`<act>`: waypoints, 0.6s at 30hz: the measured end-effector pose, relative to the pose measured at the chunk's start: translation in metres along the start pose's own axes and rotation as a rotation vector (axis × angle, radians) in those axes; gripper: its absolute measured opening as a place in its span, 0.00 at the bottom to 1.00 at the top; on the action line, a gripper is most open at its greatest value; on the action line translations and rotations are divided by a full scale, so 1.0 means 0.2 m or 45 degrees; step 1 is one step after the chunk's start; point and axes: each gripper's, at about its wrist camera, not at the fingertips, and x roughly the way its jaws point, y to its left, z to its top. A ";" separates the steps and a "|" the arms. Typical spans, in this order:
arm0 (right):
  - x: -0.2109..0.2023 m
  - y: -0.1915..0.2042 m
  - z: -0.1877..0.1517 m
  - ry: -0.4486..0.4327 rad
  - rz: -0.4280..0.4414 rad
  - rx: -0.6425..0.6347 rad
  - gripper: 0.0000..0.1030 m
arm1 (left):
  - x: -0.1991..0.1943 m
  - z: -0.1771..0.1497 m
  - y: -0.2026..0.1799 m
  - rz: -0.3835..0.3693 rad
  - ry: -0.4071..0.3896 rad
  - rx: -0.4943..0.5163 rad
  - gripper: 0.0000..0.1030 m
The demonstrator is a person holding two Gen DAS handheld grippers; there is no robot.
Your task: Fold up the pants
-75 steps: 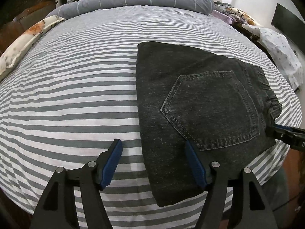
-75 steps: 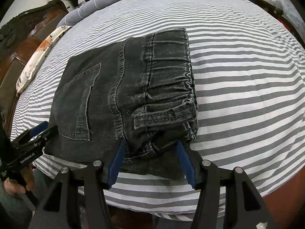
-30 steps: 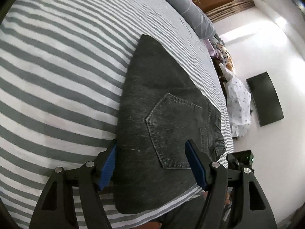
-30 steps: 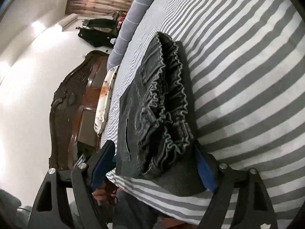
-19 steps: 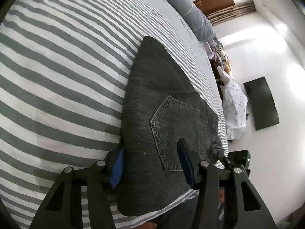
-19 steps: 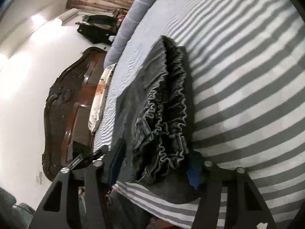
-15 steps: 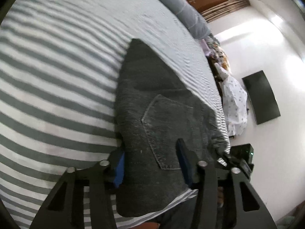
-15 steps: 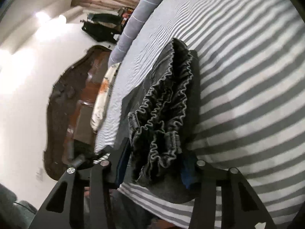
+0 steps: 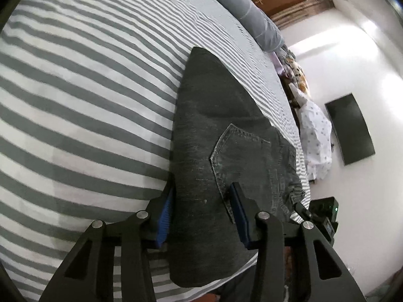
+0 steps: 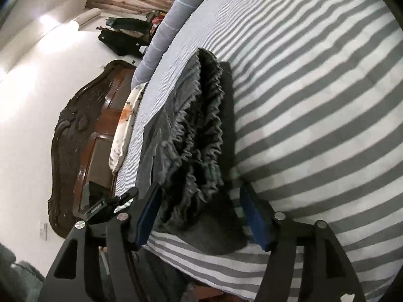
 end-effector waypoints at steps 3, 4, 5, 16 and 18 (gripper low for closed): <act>0.00 -0.02 0.01 0.000 0.054 0.007 0.61 | 0.01 0.01 0.00 -0.001 0.001 0.003 0.43; 0.01 -0.01 0.03 0.012 0.074 -0.015 0.63 | 0.01 0.01 0.00 0.000 0.001 0.007 0.43; 0.03 0.01 0.04 0.026 0.119 -0.032 0.63 | 0.02 0.02 -0.01 0.002 -0.001 0.005 0.43; 0.15 0.06 0.17 0.033 0.111 -0.030 0.63 | 0.11 0.12 -0.06 0.006 0.012 -0.024 0.44; 0.14 0.04 0.16 0.049 0.105 -0.030 0.53 | 0.11 0.11 -0.04 -0.012 0.005 -0.021 0.44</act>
